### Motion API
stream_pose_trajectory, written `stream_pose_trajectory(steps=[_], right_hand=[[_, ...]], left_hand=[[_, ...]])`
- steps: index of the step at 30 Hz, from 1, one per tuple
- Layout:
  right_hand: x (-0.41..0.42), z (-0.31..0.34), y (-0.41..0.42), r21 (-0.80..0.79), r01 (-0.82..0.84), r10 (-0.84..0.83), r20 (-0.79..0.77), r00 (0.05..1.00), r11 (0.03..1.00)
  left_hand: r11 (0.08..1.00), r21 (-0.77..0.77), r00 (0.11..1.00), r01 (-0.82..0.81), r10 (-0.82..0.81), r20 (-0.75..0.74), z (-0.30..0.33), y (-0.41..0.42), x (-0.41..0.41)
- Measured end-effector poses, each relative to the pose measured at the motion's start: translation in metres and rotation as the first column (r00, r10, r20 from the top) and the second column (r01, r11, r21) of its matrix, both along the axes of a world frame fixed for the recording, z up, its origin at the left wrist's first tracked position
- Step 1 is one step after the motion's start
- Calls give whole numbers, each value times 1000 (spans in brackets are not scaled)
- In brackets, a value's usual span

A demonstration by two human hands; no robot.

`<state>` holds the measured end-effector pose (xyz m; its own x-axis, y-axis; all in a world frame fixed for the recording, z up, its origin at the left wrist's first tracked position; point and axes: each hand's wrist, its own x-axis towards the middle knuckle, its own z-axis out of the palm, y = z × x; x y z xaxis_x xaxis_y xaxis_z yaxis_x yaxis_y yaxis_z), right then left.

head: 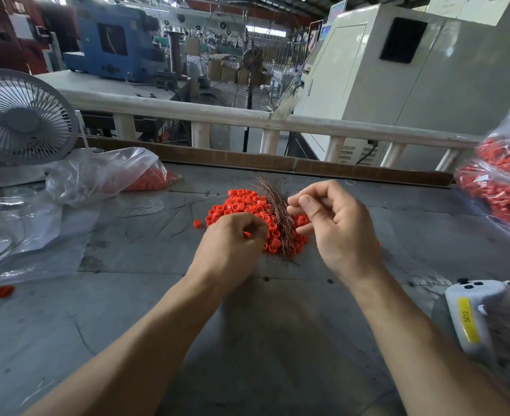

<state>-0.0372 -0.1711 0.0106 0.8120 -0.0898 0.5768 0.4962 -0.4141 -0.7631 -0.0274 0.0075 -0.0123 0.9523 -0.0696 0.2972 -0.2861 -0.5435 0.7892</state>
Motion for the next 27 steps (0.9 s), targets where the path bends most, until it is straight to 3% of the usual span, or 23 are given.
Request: stream_pose_trajectory(steps=[6,10,16,27], right_hand=[[-6,15,1,353,35,-111,199,974,935],[-4,15,-6,428,151,-230,140,963,891],[4,3,-12,314,318,-303,-99,948,894],[9,-9,-7,99,269,-252,-153,956,958]], left_hand=[[968,222,988,-115,89,123,0,4,-2],[936,299,980,-187,160,115,0,13,1],[904,367,976,-218,212,56,-3,20,6],[921,373,993,-116,94,78,-3,15,5]])
